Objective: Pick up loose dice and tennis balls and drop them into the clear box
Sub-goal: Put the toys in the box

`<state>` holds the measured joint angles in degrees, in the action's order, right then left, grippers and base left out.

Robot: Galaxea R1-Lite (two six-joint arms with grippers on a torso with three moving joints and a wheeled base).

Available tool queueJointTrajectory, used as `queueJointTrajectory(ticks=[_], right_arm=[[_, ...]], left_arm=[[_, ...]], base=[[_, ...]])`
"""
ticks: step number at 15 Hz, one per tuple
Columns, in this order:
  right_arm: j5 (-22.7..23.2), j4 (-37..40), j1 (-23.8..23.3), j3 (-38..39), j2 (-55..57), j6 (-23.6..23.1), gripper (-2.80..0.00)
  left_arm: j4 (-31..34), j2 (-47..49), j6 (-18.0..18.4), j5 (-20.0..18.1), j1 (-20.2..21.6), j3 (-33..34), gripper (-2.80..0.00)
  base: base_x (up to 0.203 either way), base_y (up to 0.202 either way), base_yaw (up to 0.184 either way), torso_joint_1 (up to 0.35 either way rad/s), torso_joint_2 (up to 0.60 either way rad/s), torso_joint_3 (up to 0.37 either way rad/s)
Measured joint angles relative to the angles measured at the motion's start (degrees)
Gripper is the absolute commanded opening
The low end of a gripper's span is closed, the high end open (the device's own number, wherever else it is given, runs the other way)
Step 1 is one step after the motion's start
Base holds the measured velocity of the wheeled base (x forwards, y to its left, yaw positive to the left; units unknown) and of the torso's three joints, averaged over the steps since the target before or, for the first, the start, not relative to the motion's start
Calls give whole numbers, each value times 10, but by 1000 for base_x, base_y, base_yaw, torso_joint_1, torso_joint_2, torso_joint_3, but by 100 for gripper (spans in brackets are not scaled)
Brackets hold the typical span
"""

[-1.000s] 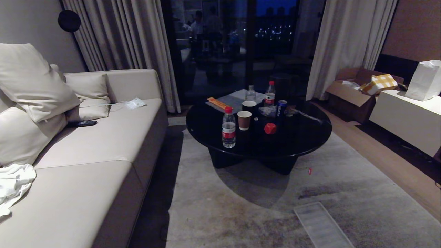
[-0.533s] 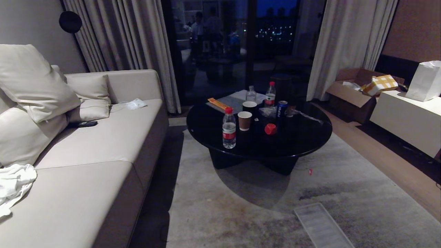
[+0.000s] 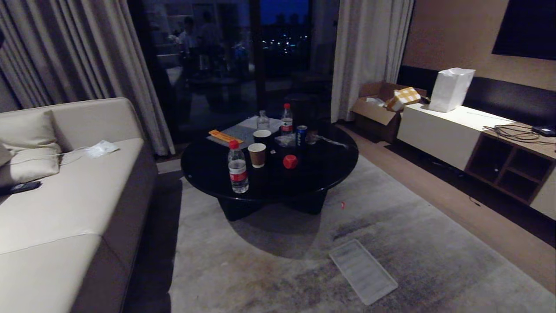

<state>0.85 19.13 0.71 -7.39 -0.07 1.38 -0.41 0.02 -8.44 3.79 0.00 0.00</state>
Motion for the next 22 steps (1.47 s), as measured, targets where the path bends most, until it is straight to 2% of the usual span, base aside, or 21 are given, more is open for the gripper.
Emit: queueJointTrajectory(ticks=[16, 22], right_arm=[[0, 0, 0, -1, 0, 0, -280], [0, 0, 0, -1, 0, 0, -280]], left_arm=[[-1, 0, 1, 0, 0, 0, -280], [0, 0, 1, 0, 0, 0, -280]], base=[[1, 10, -162, 2, 2, 2], [0, 2, -32, 2, 0, 1]])
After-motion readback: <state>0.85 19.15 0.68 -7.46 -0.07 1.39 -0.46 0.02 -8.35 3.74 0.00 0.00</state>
